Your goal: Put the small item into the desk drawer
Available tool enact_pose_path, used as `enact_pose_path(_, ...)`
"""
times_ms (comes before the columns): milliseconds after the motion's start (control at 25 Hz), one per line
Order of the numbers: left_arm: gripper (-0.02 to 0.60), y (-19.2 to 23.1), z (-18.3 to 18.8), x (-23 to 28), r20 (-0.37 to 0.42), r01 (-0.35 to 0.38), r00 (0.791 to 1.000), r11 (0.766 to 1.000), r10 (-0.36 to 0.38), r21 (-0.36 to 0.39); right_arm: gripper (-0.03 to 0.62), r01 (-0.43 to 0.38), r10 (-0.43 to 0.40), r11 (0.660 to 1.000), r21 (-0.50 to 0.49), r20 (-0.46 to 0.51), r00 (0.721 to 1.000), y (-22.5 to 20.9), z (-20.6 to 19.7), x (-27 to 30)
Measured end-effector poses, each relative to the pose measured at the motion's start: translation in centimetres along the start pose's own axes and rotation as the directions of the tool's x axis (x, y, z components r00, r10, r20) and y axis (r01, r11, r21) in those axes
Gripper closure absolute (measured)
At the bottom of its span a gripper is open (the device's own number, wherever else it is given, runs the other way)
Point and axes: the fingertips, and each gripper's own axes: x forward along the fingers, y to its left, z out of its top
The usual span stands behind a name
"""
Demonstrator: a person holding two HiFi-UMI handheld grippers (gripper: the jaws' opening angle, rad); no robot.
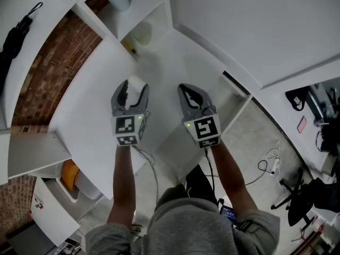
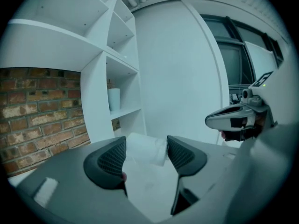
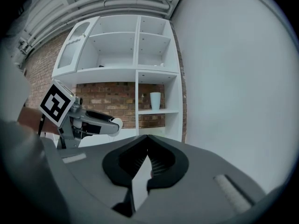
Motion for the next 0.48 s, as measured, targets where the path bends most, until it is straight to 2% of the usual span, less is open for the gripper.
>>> enact_pose_path(480,0.293,-6.9,-0.2,-5.3,0.023,0.106,0.994,0.994,-0.106,-0.007,0.591,0.064,-0.064,0.997,0.035,0.015,0.998,1.2,0.0,-6.7)
